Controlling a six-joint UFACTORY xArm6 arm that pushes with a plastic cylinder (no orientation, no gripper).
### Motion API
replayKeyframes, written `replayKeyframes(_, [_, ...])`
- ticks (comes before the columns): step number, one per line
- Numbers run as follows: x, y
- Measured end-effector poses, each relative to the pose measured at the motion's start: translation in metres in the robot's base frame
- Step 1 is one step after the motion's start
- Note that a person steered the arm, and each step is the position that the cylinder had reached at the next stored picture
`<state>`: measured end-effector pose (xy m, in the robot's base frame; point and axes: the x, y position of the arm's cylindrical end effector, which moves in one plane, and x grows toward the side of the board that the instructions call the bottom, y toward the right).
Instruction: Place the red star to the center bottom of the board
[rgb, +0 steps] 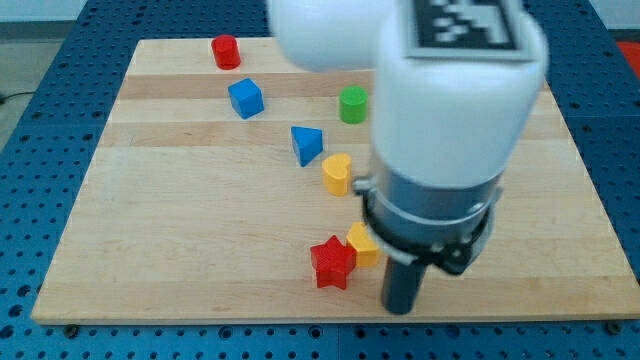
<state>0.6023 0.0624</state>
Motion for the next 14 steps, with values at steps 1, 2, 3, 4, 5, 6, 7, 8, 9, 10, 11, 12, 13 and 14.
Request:
replayKeyframes(1, [-0.024, 0.013])
replayKeyframes(2, [-0.031, 0.016])
replayKeyframes(3, [-0.051, -0.020])
replayKeyframes(4, [-0.077, -0.047])
replayKeyframes(5, [-0.077, -0.039])
replayKeyframes(6, [-0.067, 0.017])
replayKeyframes(7, [-0.056, 0.083])
replayKeyframes(8, [-0.024, 0.048])
replayKeyframes(9, [-0.037, 0.054])
replayKeyframes(10, [-0.049, 0.016])
replayKeyframes(11, [-0.059, -0.036])
replayKeyframes(12, [-0.037, -0.065])
replayKeyframes(13, [-0.018, -0.064])
replayKeyframes(14, [-0.018, -0.012])
